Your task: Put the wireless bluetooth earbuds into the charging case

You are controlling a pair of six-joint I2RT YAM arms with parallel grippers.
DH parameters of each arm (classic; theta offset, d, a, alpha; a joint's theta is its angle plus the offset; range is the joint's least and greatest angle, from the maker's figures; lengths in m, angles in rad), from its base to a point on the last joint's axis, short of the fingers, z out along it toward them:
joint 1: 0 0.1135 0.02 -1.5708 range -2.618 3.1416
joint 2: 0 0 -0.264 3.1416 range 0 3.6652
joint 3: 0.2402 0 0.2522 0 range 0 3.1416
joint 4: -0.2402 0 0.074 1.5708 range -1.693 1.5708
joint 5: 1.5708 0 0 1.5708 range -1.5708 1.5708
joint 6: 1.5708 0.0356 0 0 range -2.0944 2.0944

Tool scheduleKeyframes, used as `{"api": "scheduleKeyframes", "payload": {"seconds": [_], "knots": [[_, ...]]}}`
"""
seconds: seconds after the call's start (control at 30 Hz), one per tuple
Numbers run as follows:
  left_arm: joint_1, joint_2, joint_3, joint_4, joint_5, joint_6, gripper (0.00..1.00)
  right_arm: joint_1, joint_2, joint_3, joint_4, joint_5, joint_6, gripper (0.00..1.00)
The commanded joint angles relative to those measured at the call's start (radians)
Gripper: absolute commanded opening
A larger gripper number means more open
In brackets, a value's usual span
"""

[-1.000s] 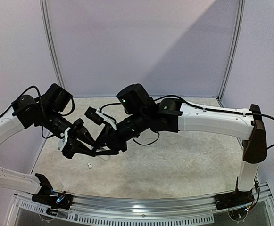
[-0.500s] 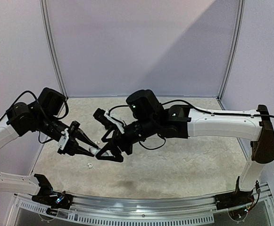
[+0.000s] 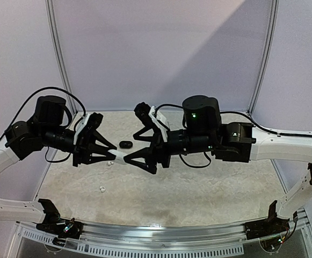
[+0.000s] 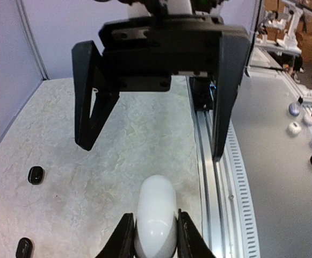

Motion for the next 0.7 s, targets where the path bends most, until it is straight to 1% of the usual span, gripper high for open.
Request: {"api": "scheduleKeyframes", "payload": {"seconds": [0.0, 0.13, 0.3, 0.33, 0.53, 0.6, 0.67], "knots": [[-0.006, -0.024, -0.045, 0.154, -0.037, -0.342, 0.00, 0.018, -0.004, -0.027, 0.097, 0.092, 0.018, 0.88], [-0.006, -0.036, -0.055, 0.172, -0.030, -0.369, 0.00, 0.019, 0.020, -0.014, 0.100, 0.109, 0.025, 0.84], [-0.006, -0.037, -0.057, 0.191, -0.003, -0.365, 0.00, 0.019, 0.035, -0.016, 0.099, 0.072, 0.045, 0.70], [-0.006, -0.038, -0.059, 0.196, -0.001, -0.365, 0.00, 0.020, 0.036, -0.018, 0.093, 0.068, 0.049, 0.69], [-0.007, -0.043, -0.063, 0.193, 0.005, -0.339, 0.00, 0.019, 0.037, -0.024, 0.088, 0.036, 0.074, 0.69], [-0.009, -0.045, -0.058, 0.175, 0.006, -0.268, 0.00, 0.020, 0.036, -0.022, 0.085, 0.025, 0.079, 0.73], [-0.012, -0.058, -0.046, 0.125, -0.012, -0.112, 0.00, 0.020, 0.027, -0.028, 0.081, 0.038, 0.086, 0.79]]}}
